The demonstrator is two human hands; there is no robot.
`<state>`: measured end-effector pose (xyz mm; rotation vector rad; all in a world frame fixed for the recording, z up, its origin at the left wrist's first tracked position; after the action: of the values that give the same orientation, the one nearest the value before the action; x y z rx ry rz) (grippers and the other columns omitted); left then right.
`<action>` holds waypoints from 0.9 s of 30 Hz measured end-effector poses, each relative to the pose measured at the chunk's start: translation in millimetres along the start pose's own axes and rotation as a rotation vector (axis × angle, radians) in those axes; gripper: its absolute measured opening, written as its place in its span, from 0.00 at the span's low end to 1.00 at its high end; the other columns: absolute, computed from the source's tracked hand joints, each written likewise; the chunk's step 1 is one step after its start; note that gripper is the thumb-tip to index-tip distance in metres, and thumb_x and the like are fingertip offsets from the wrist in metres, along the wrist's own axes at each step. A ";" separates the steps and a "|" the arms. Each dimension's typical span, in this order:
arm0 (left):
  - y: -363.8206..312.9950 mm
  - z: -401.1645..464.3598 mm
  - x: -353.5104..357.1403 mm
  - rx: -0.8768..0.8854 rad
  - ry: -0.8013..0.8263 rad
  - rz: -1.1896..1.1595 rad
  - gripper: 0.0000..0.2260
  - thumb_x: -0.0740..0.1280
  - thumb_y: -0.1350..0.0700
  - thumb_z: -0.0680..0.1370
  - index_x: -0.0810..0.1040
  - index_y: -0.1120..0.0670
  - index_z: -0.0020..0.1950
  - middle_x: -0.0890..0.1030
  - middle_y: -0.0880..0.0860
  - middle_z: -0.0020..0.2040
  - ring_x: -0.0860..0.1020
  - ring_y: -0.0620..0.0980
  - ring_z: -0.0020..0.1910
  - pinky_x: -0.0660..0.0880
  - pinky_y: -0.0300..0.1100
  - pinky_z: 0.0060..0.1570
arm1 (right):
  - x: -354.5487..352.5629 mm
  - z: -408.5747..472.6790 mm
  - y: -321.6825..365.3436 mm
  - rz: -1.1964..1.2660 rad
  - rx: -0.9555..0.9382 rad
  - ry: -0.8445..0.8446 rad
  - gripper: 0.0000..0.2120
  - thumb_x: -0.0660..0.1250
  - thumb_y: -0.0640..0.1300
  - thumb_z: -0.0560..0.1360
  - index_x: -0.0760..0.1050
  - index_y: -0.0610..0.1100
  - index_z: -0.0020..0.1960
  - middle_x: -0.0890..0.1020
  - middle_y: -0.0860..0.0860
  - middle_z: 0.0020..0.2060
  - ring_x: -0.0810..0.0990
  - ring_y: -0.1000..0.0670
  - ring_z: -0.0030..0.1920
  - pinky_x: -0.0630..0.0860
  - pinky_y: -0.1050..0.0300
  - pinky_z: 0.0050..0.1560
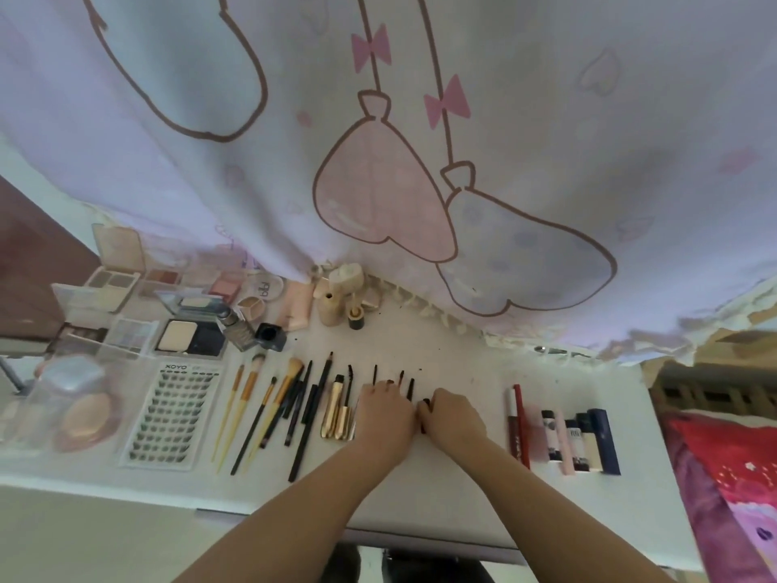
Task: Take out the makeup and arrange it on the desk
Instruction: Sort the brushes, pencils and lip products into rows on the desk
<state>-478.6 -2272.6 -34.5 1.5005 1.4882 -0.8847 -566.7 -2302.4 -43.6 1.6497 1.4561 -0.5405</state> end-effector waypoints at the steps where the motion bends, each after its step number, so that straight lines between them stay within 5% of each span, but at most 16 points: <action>1: 2.4 -0.1 0.0 -0.006 -0.007 -0.010 0.15 0.53 0.51 0.82 0.76 0.56 0.57 0.76 0.56 0.57 0.71 0.55 0.58 0.66 0.48 0.57 | 0.8 -0.3 3.2 -0.019 -0.014 0.005 0.17 0.55 0.51 0.80 0.73 0.39 0.54 0.80 0.41 0.53 0.79 0.42 0.53 0.72 0.54 0.46; 9: -46.6 -5.0 -42.9 0.156 -0.143 -0.192 0.15 0.53 0.53 0.81 0.74 0.58 0.59 0.75 0.57 0.58 0.70 0.57 0.59 0.65 0.49 0.57 | -68.6 4.2 -44.7 0.001 0.009 -0.117 0.14 0.56 0.50 0.79 0.75 0.41 0.50 0.81 0.44 0.48 0.78 0.45 0.47 0.73 0.55 0.46; 16: -133.2 7.2 -26.5 0.116 -0.013 -0.324 0.16 0.52 0.50 0.82 0.69 0.57 0.62 0.74 0.57 0.60 0.70 0.56 0.59 0.66 0.48 0.57 | -93.1 13.2 -101.1 -0.091 0.076 -0.036 0.08 0.57 0.45 0.79 0.72 0.44 0.45 0.76 0.48 0.41 0.74 0.49 0.40 0.69 0.58 0.40; 22: -128.8 15.5 -17.6 -0.020 -0.020 -0.322 0.16 0.53 0.48 0.80 0.71 0.56 0.60 0.75 0.55 0.58 0.72 0.54 0.58 0.66 0.46 0.56 | -82.5 16.3 -95.6 -0.084 0.001 -0.025 0.11 0.58 0.47 0.78 0.71 0.43 0.41 0.75 0.49 0.37 0.74 0.48 0.39 0.69 0.57 0.39; 27: -104.1 -1.4 -35.4 0.029 -0.138 -0.493 0.22 0.46 0.45 0.79 0.71 0.58 0.56 0.78 0.56 0.53 0.76 0.57 0.52 0.67 0.46 0.46 | -90.0 5.0 -74.7 0.124 -0.029 0.068 0.21 0.57 0.54 0.79 0.72 0.43 0.34 0.74 0.51 0.28 0.72 0.53 0.28 0.65 0.61 0.29</action>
<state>-584.3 -2290.2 -9.8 1.0767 1.7777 -1.2722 -657.3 -2361.8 0.8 1.7370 1.3920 -0.3961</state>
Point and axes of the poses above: each hand's wrist, its own z-axis towards the middle knuckle, its own x-axis out of the palm, y = z × x, the point moved 10 cm from there along z, towards the middle knuckle
